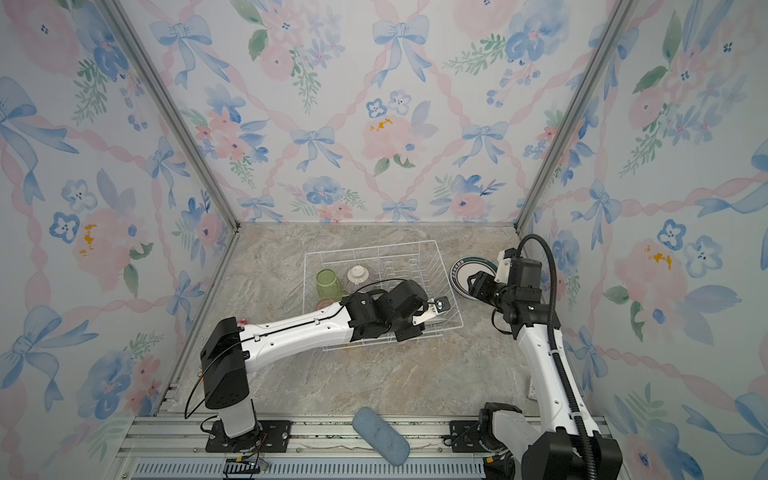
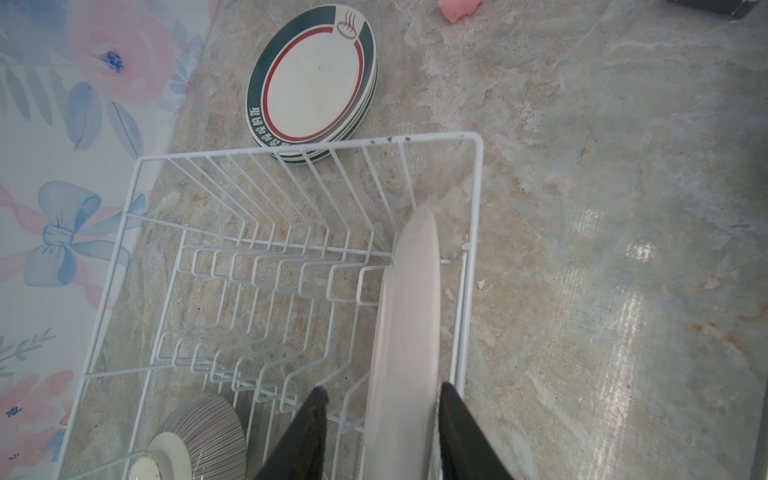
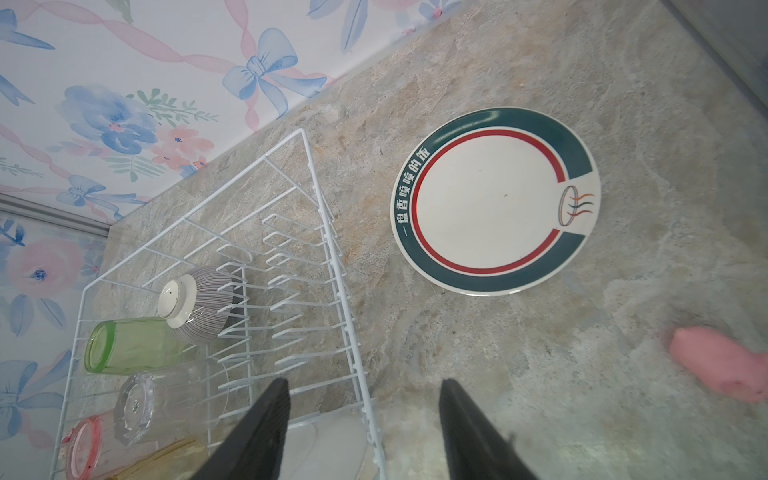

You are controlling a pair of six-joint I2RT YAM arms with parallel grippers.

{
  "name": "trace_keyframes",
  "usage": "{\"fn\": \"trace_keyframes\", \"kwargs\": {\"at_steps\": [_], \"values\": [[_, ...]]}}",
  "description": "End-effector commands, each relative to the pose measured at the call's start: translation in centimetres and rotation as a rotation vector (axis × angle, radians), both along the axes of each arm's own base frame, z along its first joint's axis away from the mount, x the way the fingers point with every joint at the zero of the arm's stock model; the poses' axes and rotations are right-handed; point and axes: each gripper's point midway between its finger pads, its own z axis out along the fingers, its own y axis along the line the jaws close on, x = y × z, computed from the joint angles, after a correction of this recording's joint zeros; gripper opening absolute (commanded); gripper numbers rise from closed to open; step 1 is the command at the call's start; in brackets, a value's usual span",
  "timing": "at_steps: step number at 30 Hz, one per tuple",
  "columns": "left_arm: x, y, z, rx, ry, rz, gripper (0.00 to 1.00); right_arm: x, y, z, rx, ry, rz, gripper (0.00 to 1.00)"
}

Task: Unload the mixed dishes from the dish rack
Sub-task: 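Reach the left gripper into the rack and grip the white plate with dark-green print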

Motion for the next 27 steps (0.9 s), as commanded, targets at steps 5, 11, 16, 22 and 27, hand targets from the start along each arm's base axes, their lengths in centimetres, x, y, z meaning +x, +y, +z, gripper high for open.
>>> {"fn": "trace_keyframes", "kwargs": {"at_steps": [5, 11, 16, 22, 27], "values": [[1.2, 0.2, -1.4, 0.082, -0.018, 0.011, 0.32, -0.8, 1.2, 0.2, -0.008, -0.002, 0.046, 0.61], [2.3, 0.3, -0.9, 0.092, -0.054, 0.04, 0.24, -0.9, 1.3, 0.2, -0.008, -0.008, 0.048, 0.61], [3.0, 0.5, -0.8, 0.109, -0.083, 0.055, 0.2, -0.9, 1.3, -0.1, -0.01, -0.004, 0.047, 0.61], [3.4, 0.4, -1.0, 0.122, -0.098, 0.063, 0.08, -1.0, 1.3, -0.2, -0.011, -0.002, 0.048, 0.61], [3.6, 0.5, -0.9, 0.123, -0.106, 0.072, 0.0, -1.0, 1.4, -0.2, -0.011, -0.002, 0.05, 0.61]]}}
